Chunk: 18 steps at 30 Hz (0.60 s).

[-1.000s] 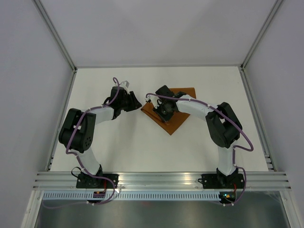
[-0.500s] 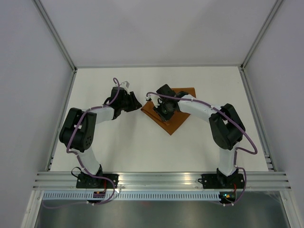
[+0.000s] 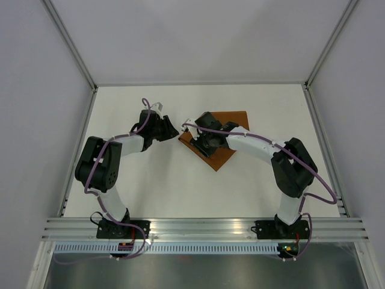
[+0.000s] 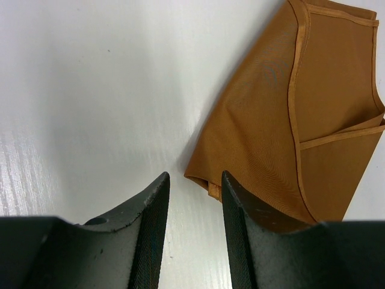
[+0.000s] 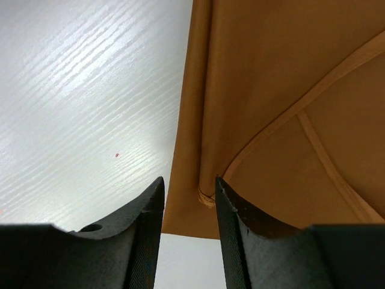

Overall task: Fold the napkin, place the utensils inside, and roll it up
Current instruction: Fold the napkin

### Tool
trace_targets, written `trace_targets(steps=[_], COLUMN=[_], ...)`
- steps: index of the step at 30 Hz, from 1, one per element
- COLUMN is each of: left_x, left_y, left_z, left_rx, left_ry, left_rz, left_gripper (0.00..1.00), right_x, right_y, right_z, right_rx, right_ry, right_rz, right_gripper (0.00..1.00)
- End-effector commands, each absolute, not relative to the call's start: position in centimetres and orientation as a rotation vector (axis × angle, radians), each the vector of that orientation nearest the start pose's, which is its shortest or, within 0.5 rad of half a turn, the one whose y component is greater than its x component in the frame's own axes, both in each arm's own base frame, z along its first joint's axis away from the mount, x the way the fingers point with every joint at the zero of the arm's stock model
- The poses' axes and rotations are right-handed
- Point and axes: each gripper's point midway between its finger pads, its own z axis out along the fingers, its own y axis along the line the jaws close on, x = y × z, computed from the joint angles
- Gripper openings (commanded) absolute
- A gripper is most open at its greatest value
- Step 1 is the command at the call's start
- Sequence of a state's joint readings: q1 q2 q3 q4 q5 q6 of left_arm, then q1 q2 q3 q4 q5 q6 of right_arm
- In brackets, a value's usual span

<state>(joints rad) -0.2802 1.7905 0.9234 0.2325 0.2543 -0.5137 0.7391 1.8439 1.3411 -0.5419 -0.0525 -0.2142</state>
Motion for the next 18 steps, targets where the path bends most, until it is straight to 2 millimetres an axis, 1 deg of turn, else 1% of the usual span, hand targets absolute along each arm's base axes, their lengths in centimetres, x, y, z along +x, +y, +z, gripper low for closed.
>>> trace_targets(steps=[1, 3, 4, 5, 8, 9, 10, 12, 13, 15, 16, 18], left_x=[42.8, 43.0, 43.1, 43.2, 43.6, 43.8, 43.9, 44.3, 44.4, 44.6, 44.6, 44.8], left_y=[-18.7, -18.7, -18.6, -18.5, -18.0, -17.9, -17.7, -17.4, -17.2, -17.1, -17.0, -16.7], left_z=[8.5, 9.0, 9.2, 9.5, 10.3, 10.8, 11.2, 11.9, 12.2, 12.7, 12.9, 13.3], left_rx=[-0.137, -0.136, -0.137, -0.143, -0.157, -0.161, -0.163, -0.167, -0.169, -0.168, -0.168, -0.168], left_ry=[2.196, 2.186, 2.184, 2.177, 2.158, 2.151, 2.144, 2.13, 2.126, 2.116, 2.113, 2.104], left_rz=[-0.75, -0.753, -0.752, -0.748, -0.747, -0.748, -0.748, -0.746, -0.747, -0.748, -0.75, -0.747], left_gripper=[0.46, 0.46, 0.46, 0.46, 0.46, 0.46, 0.46, 0.47, 0.47, 0.47, 0.47, 0.47], right_x=[33.0, 33.0, 33.0, 33.0, 33.0, 33.4, 33.4, 34.1, 34.3, 34.5, 34.5, 34.5], right_y=[28.8, 28.9, 29.1, 29.3, 30.1, 30.5, 30.6, 31.1, 31.3, 31.8, 31.8, 32.3], right_z=[9.5, 9.4, 8.9, 8.8, 8.0, 8.2, 7.6, 7.8, 7.4, 7.1, 6.4, 6.1], right_rx=[-1.159, -1.167, -1.175, -1.181, -1.2, -1.194, -1.2, -1.185, -1.186, -1.182, -1.185, -1.19], right_ry=[2.243, 2.241, 2.247, 2.243, 2.228, 2.214, 2.217, 2.188, 2.19, 2.185, 2.196, 2.19], right_rz=[0.196, 0.185, 0.18, 0.174, 0.148, 0.141, 0.122, 0.086, 0.078, 0.074, 0.065, 0.058], right_gripper=[0.46, 0.51, 0.53, 0.57, 0.61, 0.63, 0.64, 0.65, 0.65, 0.65, 0.65, 0.65])
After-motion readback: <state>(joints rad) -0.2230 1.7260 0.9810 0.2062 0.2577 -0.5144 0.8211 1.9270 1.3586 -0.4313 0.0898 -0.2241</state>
